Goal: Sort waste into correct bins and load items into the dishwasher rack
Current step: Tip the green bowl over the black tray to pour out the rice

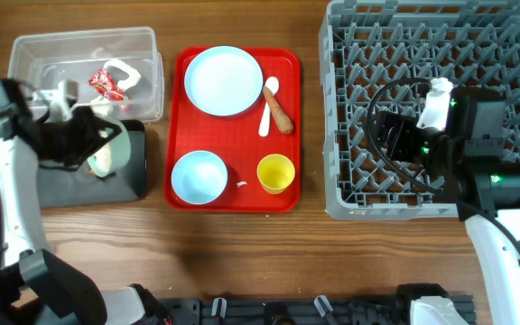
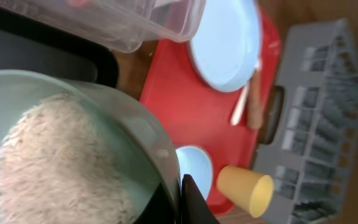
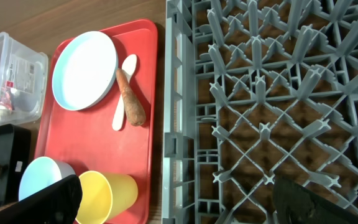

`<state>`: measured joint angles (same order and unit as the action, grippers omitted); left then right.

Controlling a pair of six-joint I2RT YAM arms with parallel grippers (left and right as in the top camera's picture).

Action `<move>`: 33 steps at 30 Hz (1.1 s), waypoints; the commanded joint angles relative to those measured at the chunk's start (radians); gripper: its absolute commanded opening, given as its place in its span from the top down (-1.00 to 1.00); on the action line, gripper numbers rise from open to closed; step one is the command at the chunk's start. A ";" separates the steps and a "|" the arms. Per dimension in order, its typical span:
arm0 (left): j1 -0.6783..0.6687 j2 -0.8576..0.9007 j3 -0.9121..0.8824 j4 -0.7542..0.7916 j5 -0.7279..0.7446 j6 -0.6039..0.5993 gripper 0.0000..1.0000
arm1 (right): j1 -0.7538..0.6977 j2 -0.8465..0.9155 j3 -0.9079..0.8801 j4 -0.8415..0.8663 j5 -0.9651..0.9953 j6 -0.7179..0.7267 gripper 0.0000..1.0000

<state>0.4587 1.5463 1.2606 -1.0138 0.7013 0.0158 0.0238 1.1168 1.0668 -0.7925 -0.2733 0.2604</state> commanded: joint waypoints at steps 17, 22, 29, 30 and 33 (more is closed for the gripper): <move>0.262 0.245 -0.151 0.316 0.735 0.089 0.92 | 0.007 0.007 0.019 0.004 -0.016 0.005 -0.99; 0.289 0.303 -0.151 0.315 0.870 0.089 0.92 | 0.007 0.007 0.019 0.002 -0.016 0.005 -1.00; 0.323 0.307 -0.151 0.290 0.876 0.000 0.92 | 0.007 0.007 0.019 0.002 -0.016 0.005 -0.99; 0.326 0.307 -0.151 0.283 0.876 -0.002 0.92 | 0.007 0.007 0.019 0.002 -0.016 0.005 -0.99; 0.332 0.307 -0.151 0.262 0.876 -0.002 0.92 | 0.007 0.007 0.019 0.000 -0.016 0.005 -1.00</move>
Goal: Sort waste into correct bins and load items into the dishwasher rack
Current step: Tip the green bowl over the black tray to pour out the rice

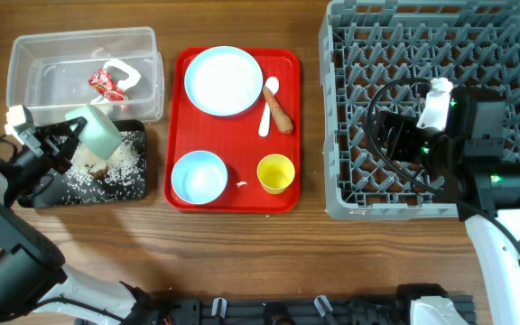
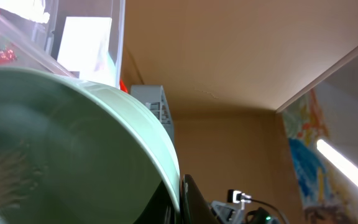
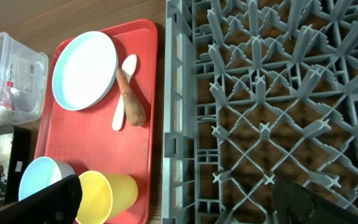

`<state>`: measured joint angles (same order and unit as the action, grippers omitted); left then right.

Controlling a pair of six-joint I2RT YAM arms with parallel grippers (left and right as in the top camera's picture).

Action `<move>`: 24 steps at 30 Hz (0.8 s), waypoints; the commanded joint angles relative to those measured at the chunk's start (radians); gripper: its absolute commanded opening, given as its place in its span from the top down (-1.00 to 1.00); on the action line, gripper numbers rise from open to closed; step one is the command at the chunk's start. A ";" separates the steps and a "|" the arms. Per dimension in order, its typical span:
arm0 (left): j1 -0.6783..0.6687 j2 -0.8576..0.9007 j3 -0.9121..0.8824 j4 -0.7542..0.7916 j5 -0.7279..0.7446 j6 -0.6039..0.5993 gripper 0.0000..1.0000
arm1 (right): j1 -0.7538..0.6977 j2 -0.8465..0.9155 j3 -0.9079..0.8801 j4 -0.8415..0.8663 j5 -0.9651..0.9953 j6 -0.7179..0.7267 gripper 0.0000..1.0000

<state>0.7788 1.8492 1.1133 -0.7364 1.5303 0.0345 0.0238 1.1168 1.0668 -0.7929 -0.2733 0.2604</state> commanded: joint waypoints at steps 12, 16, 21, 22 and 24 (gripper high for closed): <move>0.013 0.004 -0.003 -0.047 0.047 -0.047 0.92 | 0.007 0.007 0.019 -0.002 -0.016 0.005 -0.99; 0.013 0.003 -0.003 -0.092 0.047 -0.046 0.92 | 0.007 0.007 0.019 0.000 -0.016 0.005 -0.99; -0.006 -0.044 -0.003 -0.107 0.047 -0.043 0.92 | 0.007 0.007 0.019 0.000 -0.016 0.005 -1.00; -0.013 -0.062 -0.003 -0.111 0.047 -0.043 0.92 | 0.007 0.007 0.019 0.001 -0.016 0.005 -0.99; -0.031 -0.105 -0.002 -0.127 0.047 -0.059 0.92 | 0.007 0.007 0.019 0.001 -0.016 0.005 -0.99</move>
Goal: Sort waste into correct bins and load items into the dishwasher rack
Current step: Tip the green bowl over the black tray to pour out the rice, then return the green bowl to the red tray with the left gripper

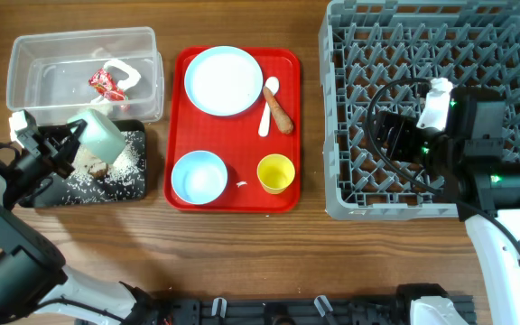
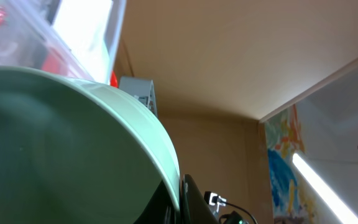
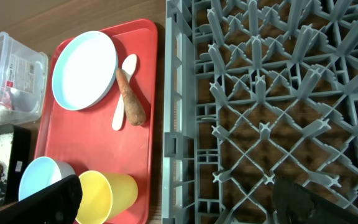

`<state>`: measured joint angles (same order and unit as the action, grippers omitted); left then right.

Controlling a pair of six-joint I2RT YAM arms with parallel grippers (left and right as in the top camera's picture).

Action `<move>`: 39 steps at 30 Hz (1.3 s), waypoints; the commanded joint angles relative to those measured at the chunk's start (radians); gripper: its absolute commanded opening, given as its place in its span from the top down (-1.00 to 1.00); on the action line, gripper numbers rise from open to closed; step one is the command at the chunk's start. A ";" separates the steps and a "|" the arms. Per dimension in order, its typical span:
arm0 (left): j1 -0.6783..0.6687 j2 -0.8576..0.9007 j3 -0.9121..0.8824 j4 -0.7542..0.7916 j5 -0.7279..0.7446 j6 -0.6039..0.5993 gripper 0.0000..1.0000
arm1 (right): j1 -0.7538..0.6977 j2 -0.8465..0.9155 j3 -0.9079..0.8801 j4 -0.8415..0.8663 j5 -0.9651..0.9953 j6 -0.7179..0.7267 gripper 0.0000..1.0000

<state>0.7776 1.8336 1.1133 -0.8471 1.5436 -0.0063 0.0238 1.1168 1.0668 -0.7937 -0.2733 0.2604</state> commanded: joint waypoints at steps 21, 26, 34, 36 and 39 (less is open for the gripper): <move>-1.094 -0.334 0.013 0.435 -1.309 -0.375 0.92 | 0.007 0.007 0.019 -0.005 -0.049 0.013 -0.99; -1.324 -0.270 0.013 0.426 -1.689 -0.367 0.92 | 0.007 0.007 0.019 -0.006 -0.049 0.012 -0.99; -1.397 -0.107 0.013 0.422 -1.824 -0.365 0.92 | 0.007 0.007 0.019 -0.008 -0.049 0.012 -0.99; -1.397 -0.077 0.013 0.421 -1.825 -0.365 0.92 | 0.007 0.007 0.019 -0.008 -0.049 0.012 -0.99; -1.397 -0.054 0.013 0.422 -1.825 -0.365 0.92 | 0.007 0.007 0.019 -0.008 -0.049 0.012 -1.00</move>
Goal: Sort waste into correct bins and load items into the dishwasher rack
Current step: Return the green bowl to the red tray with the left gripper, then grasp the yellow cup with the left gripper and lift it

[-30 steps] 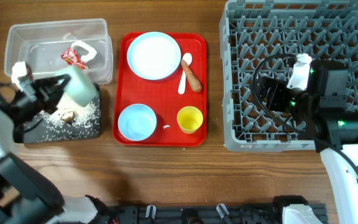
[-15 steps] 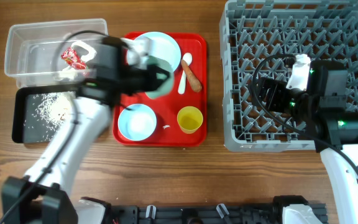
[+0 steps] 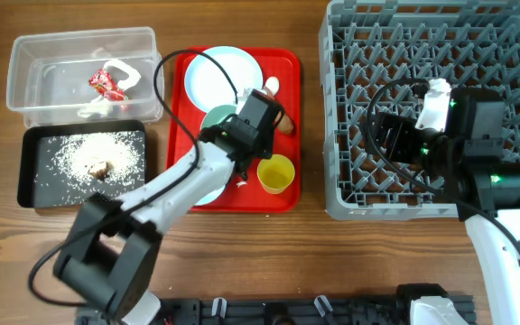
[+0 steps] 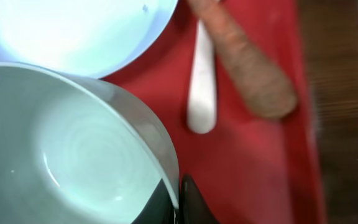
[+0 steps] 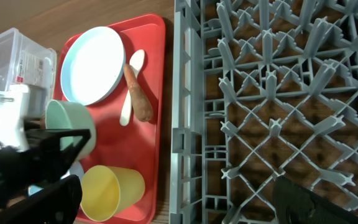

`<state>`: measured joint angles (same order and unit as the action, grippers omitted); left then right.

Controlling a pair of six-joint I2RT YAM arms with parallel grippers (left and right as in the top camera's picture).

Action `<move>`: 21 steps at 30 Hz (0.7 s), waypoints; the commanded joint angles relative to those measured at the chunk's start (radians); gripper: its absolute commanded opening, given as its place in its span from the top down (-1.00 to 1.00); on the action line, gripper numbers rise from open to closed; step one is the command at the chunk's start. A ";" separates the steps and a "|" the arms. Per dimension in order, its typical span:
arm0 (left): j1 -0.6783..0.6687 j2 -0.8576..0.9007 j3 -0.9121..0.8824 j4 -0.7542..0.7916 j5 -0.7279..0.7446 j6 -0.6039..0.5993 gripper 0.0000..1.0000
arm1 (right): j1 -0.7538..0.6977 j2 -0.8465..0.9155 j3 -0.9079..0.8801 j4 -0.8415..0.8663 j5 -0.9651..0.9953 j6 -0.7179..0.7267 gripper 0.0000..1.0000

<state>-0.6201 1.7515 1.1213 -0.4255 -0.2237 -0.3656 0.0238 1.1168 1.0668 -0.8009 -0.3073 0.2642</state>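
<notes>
My left gripper (image 3: 240, 126) is shut on the rim of an empty pale green bowl (image 3: 217, 121), held over the red tray (image 3: 289, 68) beside the white plate (image 3: 226, 70). The left wrist view shows the bowl (image 4: 67, 155) clean inside, its rim pinched between my fingers (image 4: 188, 200). On the tray lie a white spoon (image 4: 202, 93) and a brown carrot-like scrap (image 4: 247, 68), plus a yellow cup (image 3: 275, 171) and a blue bowl (image 3: 208, 191) partly under my arm. My right gripper (image 5: 179, 205) hangs open over the grey dishwasher rack (image 3: 495, 54).
A black bin (image 3: 34, 181) at the left holds spilled rice and a brown bit. Behind it a clear bin (image 3: 34, 54) holds wrappers. The rack (image 5: 272, 106) fills the table's right side, close against the tray's right edge.
My left gripper, with the green bowl, has gone from over the black bin at the far left to over the red tray. The right arm has barely shifted.
First my left gripper held the green bowl full of rice over the black bin. Then the bowl was tipped and rice lay in the bin, and it stayed tipped there a moment later. Now the bowl is empty and over the tray.
</notes>
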 commanded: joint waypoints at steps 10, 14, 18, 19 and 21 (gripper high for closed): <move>0.002 0.021 0.005 0.000 -0.058 -0.005 0.11 | 0.007 0.007 0.019 -0.005 -0.015 0.009 -0.99; 0.008 -0.021 0.042 -0.026 -0.056 0.022 0.10 | 0.007 0.007 0.019 -0.005 -0.015 0.007 -0.99; 0.019 -0.085 0.108 -0.072 -0.015 0.022 0.00 | 0.007 0.007 0.019 -0.008 -0.015 0.008 -1.00; 0.021 -0.107 0.126 -0.087 0.028 0.034 -0.03 | 0.007 0.007 0.019 -0.008 -0.015 0.008 -0.99; 0.023 -0.134 0.141 -0.098 0.127 0.080 -0.08 | 0.007 0.007 0.019 -0.008 -0.015 0.008 -0.99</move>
<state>-0.6079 1.7164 1.1927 -0.5148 -0.2337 -0.3485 0.0238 1.1168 1.0668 -0.8078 -0.3073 0.2642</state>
